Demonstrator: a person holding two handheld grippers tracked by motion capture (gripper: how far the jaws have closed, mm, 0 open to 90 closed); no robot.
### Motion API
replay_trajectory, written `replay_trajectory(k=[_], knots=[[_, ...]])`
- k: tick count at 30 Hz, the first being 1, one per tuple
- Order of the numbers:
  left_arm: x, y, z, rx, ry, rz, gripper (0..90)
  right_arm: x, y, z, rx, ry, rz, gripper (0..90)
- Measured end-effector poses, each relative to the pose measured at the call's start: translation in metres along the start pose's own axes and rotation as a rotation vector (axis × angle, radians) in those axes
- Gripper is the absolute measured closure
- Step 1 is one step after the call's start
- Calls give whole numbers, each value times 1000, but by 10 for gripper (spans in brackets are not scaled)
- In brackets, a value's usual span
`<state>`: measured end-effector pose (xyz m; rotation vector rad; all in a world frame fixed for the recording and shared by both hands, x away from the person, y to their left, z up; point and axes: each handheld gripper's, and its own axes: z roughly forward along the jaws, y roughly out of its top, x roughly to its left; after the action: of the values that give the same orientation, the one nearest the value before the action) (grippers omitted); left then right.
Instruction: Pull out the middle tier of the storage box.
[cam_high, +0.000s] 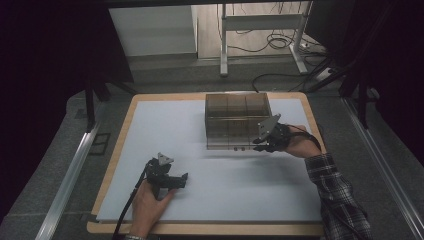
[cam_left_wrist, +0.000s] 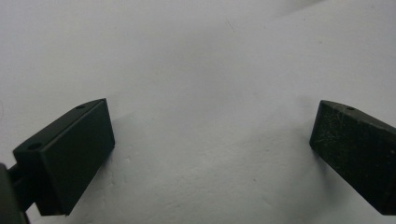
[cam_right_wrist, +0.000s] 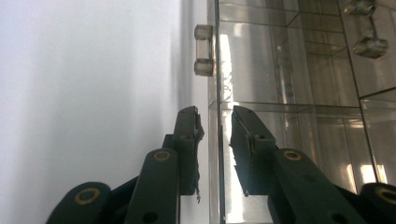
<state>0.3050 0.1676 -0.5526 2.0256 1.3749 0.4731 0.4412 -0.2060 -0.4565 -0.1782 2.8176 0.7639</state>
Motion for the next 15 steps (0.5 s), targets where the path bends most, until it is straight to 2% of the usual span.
replay_trajectory(k=[15], knots=[[0,0,0,0,0,0,0,10,2,-7,-33,-50,44,637]])
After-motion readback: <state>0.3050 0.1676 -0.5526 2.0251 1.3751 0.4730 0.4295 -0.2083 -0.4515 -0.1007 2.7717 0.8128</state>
